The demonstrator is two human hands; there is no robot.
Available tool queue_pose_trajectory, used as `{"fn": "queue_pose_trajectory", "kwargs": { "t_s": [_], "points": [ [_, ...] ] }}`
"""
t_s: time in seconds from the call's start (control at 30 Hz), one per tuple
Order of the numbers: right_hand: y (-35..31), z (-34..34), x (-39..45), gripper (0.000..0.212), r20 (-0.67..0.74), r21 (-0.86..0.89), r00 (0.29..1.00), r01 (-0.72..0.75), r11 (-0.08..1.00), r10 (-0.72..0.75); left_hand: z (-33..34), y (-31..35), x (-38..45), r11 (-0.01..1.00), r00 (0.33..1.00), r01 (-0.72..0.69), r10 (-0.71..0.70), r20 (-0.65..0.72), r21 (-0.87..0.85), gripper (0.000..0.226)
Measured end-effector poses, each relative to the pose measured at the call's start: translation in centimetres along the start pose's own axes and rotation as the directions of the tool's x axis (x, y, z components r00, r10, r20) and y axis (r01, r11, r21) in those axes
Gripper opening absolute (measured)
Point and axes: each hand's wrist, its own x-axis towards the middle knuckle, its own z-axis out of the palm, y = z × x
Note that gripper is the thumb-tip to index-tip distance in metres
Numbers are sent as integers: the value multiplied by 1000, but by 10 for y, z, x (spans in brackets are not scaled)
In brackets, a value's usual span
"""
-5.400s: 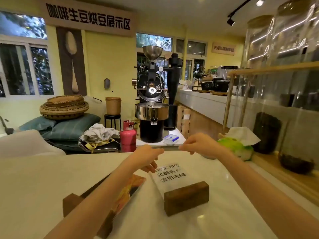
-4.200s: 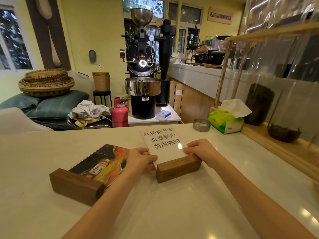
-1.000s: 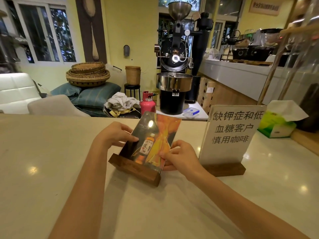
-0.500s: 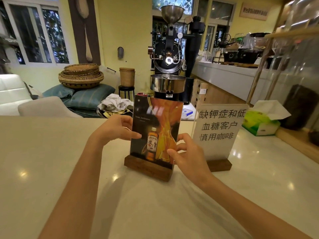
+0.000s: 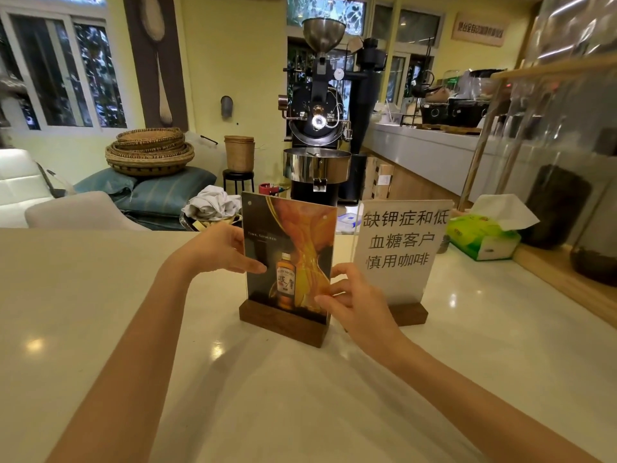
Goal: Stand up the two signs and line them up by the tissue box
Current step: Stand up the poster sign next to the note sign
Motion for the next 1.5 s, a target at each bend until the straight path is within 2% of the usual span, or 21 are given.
{"fn": "queue_pose_trajectory", "kwargs": {
  "t_s": [0.1, 0.23, 0.3, 0.37, 0.43, 0.5, 0.57, 0.7, 0.77, 0.83, 0.93, 1.07, 1.27, 1.5],
  "points": [
    [5, -22, -8, 21, 54, 38, 998, 7, 999, -9, 11, -4, -3, 999, 999, 37, -37, 37, -7, 26],
    [26, -61, -27, 20, -71, 48, 997, -36, 998, 40, 29, -18, -14, 995, 995, 93, -94, 42, 41, 58],
    [38, -76, -32, 24, -170, 69, 978, -107, 992, 117, 43, -23, -21, 995, 994, 96, -96, -53, 8, 76],
    [50, -86, -32, 38, -237, 78, 949, -192, 978, 206, 58, -25, -28, 998, 980, 59, -62, -192, -24, 83],
    [58, -92, -27, 57, -237, 57, 932, -269, 962, 274, 71, -23, -33, 999, 955, 24, -35, -295, -38, 84],
    [62, -93, -20, 68, -218, 43, 925, -308, 950, 310, 80, -22, -36, 999, 935, -7, -11, -356, -51, 86],
    [66, -93, -14, 67, -223, 16, 926, -308, 951, 304, 86, -24, -38, 998, 917, -46, 23, -399, -47, 89],
    [70, -95, -4, 50, -246, -65, 925, -314, 947, 289, 94, -25, -39, 995, 887, -101, 85, -453, -11, 90],
    [71, -98, 1, 45, -240, -75, 924, -324, 943, 298, 96, -25, -39, 993, 877, -121, 106, -469, -1, 89],
    [71, -100, 6, 42, -184, -11, 928, -331, 944, 324, 97, -25, -39, 991, 871, -134, 125, -475, 14, 88],
    [72, -102, 9, 49, -105, 77, 933, -339, 938, 346, 97, -27, -38, 989, 869, -145, 139, -475, 24, 88],
    [75, -108, 12, 50, -111, 81, 947, -294, 952, 302, 97, -29, -35, 989, 870, -145, 142, -472, 31, 90],
    [76, -123, 12, 47, -23, 122, 960, -275, 954, 279, 100, -28, -25, 987, 880, -159, 151, -451, 20, 91],
    [86, -148, 1, 48, -60, 106, 943, -319, 942, 327, 114, -13, 0, 980, 903, -198, 183, -389, 2, 91]
  ]
}}
